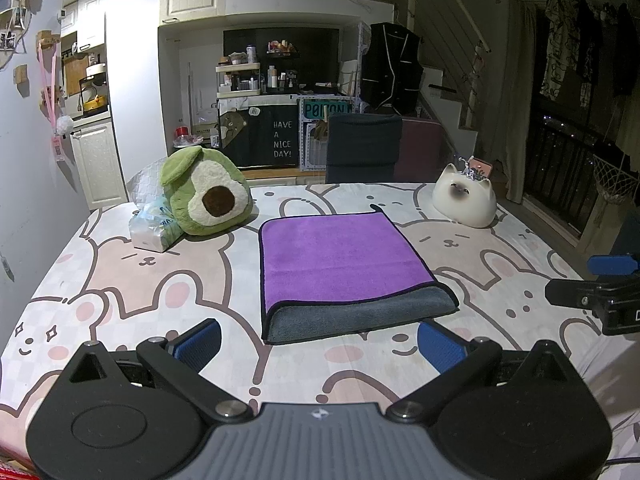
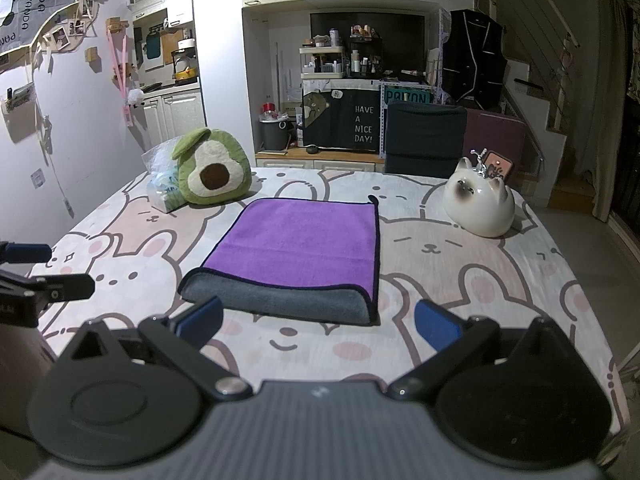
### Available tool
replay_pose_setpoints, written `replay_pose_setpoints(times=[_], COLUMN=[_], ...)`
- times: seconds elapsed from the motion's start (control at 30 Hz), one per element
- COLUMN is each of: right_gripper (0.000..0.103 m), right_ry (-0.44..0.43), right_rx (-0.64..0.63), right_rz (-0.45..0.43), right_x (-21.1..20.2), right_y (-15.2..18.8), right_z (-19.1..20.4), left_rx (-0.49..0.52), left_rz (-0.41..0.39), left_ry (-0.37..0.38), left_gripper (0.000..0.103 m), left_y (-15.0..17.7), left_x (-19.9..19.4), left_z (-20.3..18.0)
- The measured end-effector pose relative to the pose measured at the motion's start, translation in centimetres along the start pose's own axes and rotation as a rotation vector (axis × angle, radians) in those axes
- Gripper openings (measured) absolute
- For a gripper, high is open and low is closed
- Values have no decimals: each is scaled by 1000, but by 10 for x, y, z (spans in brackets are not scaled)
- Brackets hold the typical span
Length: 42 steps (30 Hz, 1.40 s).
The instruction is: Fold towel
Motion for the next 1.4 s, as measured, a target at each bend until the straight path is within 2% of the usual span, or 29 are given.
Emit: replay_pose_setpoints(times=[1.4], right_gripper=[103], right_ry=[3], right_rx=[12], right_rz=[-15], right_x=[-2], right_y=[-1], right_z=[-1], left_rx=[4], left_rz=[-16], left_ry=[0], left_gripper=[103], left_y=[-4], left_x=[-4], left_z=[-6])
Point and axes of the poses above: each gripper's, at about its wrist camera, not at the fingertips, and x roughly the way its jaws point, z to its left, y to its underside, the point moved 1 cm from there along x, roughly the way its jaws point, and after that the axes turned 1 degree about z, right-handed, at the moved point
